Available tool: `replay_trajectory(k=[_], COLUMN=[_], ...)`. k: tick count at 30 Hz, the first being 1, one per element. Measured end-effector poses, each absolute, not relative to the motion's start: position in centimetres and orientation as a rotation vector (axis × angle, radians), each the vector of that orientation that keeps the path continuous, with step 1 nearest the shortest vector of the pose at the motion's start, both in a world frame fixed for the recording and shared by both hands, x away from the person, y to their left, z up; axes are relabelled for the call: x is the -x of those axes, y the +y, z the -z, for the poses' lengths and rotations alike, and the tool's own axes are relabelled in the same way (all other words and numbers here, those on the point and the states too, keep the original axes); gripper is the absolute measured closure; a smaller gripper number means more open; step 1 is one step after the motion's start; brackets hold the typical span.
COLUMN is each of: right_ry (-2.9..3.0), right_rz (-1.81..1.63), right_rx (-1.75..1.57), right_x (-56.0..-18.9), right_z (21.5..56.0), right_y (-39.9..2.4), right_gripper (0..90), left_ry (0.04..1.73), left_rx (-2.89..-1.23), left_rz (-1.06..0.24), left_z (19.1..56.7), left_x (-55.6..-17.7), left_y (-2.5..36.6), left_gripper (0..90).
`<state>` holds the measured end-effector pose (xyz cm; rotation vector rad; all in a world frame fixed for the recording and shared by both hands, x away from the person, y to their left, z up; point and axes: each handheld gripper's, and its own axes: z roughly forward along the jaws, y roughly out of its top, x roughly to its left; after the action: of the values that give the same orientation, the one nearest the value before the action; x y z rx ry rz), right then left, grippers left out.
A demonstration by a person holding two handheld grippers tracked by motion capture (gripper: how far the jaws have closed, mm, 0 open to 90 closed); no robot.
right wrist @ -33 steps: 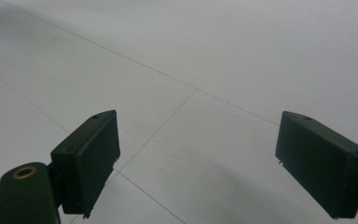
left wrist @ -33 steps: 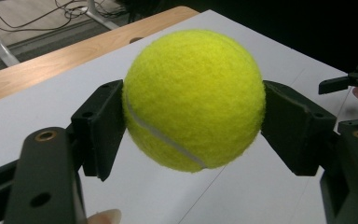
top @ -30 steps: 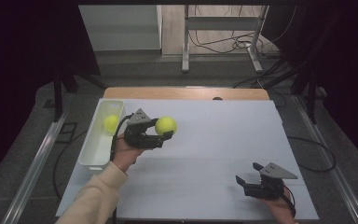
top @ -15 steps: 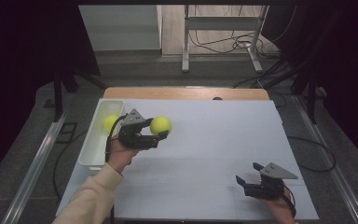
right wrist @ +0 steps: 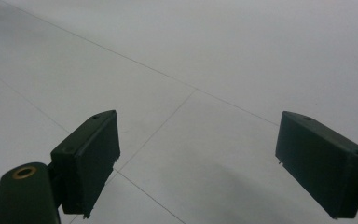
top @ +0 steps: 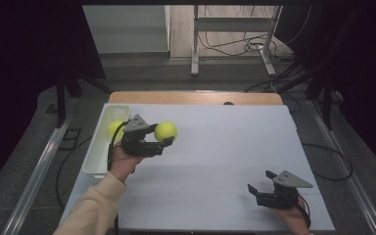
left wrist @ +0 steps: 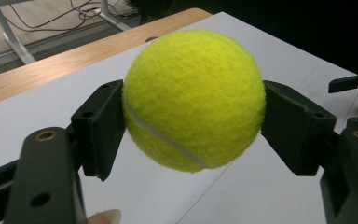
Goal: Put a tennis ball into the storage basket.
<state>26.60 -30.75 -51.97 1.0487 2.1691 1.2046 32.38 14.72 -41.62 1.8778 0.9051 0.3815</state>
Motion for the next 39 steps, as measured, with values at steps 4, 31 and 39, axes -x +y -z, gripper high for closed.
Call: replay_trajectory(k=[4,31,39], right_ry=[2.169,2.174,2.176], right_rz=[-1.207,-1.197,-1.197], right_rx=[-1.048,-1.041,-1.045], right_x=[-26.6,-26.7,-26.7], right_z=[52.0,52.0,52.0], right_y=[-30.7,-30.7,-30.7], right_gripper=[14.2,14.3,14.3], left_ry=[0.913,0.983,1.016], left_rx=[-1.872,-1.832,-1.811], left_rz=[-0.387,-0.422,-0.439], left_z=[41.6,41.9,41.9], left_x=[-32.3,-31.5,-31.1], left_y=[15.1,18.5,20.0], left_gripper=[26.3,26.3,26.3])
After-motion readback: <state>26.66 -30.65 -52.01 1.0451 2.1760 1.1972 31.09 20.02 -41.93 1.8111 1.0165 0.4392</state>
